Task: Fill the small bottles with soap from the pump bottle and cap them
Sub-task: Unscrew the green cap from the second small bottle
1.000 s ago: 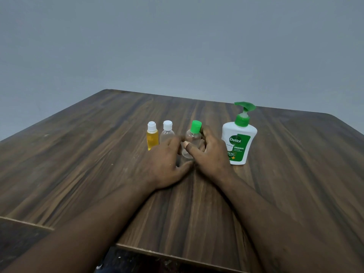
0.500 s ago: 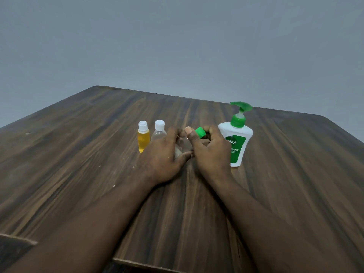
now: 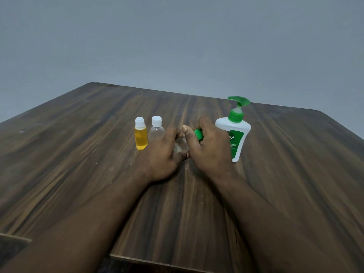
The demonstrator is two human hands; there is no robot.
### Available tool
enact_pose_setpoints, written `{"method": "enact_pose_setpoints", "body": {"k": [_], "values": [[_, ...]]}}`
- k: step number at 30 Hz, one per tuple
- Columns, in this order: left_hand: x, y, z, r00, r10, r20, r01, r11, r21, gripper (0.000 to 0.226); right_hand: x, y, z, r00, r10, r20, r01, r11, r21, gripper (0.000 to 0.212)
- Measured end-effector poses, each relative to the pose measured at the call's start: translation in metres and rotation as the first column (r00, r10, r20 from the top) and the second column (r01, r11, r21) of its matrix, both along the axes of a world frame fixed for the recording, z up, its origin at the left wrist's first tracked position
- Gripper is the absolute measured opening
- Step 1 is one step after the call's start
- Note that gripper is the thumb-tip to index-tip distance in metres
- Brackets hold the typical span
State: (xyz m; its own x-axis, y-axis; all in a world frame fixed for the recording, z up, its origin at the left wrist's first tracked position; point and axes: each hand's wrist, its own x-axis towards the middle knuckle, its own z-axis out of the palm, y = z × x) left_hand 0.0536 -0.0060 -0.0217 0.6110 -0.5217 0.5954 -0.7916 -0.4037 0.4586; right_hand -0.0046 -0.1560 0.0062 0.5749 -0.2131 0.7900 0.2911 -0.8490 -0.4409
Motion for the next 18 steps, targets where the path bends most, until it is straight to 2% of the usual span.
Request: {"method": "enact_pose_setpoints", "body": {"k": [5, 9, 11, 12, 14, 18], "values": [[0.0, 0.002, 0.0, 1.0, -0.019, -0.007, 0.019, 1.0, -0.006, 0.042, -0.002, -0.005, 0.002, 0.997, 0.08, -0.009, -0.08, 0.994, -0.077, 0.029], [0.003, 0.004, -0.002, 0.998, -0.004, -0.062, 0.003, 1.0, -0.012, 0.037, 0.0, -0.019, 0.004, 0.958, 0.279, -0.057, -0.285, 0.943, -0.174, 0.008], [0.004, 0.003, -0.001, 0.998, -0.007, -0.07, 0.004, 0.999, -0.042, 0.037, 0.0, -0.02, 0.006, 0.939, 0.337, -0.068, -0.343, 0.931, -0.12, 0.007], [0.004, 0.004, -0.001, 0.998, -0.011, -0.066, 0.007, 0.999, -0.053, 0.037, -0.002, -0.018, 0.007, 0.938, 0.337, -0.081, -0.342, 0.938, -0.058, 0.015], [0.005, 0.004, -0.002, 0.999, -0.013, -0.048, 0.01, 0.998, -0.069, 0.034, -0.006, -0.013, 0.009, 0.959, 0.27, -0.091, -0.267, 0.963, 0.037, 0.035], [0.005, 0.004, -0.003, 0.999, -0.01, -0.035, 0.007, 0.996, -0.087, 0.036, -0.007, -0.011, 0.01, 0.998, -0.047, -0.051, 0.045, 0.998, -0.035, 0.047]]}}
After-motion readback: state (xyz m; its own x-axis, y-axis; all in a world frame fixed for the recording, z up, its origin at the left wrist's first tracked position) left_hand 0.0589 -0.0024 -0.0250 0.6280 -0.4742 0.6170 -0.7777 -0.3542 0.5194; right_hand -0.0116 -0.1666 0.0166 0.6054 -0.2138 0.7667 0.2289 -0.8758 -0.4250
